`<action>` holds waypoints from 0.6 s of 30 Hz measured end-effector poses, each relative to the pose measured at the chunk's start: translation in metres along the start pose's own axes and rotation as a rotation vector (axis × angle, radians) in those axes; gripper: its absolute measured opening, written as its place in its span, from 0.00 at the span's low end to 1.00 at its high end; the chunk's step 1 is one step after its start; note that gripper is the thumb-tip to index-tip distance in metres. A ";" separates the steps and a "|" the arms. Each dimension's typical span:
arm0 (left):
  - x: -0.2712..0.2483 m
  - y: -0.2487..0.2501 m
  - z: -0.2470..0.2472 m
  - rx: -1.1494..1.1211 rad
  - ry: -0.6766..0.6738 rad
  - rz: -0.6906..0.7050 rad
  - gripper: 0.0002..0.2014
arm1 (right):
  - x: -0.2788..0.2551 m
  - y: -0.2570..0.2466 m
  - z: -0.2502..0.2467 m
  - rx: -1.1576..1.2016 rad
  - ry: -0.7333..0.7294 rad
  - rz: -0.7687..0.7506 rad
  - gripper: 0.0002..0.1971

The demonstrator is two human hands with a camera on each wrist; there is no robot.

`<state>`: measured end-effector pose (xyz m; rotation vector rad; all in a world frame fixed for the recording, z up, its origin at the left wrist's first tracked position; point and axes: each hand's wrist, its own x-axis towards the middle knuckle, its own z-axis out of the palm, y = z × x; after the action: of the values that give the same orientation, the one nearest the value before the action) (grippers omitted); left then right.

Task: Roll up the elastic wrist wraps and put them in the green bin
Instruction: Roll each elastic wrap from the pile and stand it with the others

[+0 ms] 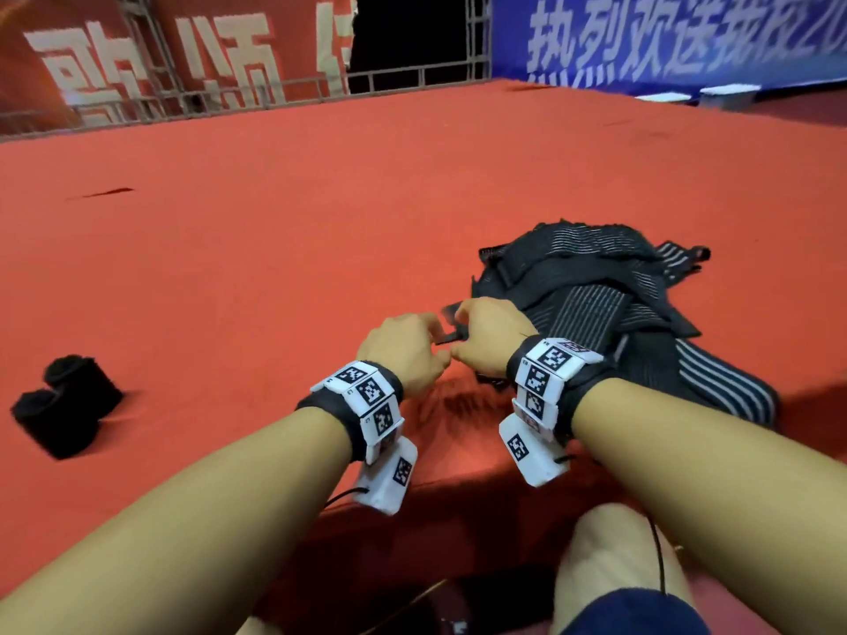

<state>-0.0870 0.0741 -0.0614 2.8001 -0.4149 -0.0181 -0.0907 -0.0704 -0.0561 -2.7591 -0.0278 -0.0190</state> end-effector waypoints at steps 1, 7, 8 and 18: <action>0.003 0.011 0.005 -0.017 -0.010 0.019 0.15 | -0.004 0.013 -0.004 -0.004 0.029 0.026 0.18; 0.020 0.054 0.030 -0.019 -0.035 0.146 0.18 | -0.011 0.075 -0.015 0.011 0.150 0.182 0.19; 0.024 0.060 0.033 -0.010 -0.034 0.163 0.20 | -0.011 0.082 -0.015 0.036 0.156 0.202 0.19; 0.068 0.099 0.046 -0.025 -0.085 0.167 0.28 | -0.002 0.111 -0.012 0.160 0.124 0.243 0.17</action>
<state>-0.0528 -0.0493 -0.0725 2.7376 -0.6626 -0.1046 -0.0908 -0.1779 -0.0867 -2.5777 0.3243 -0.1169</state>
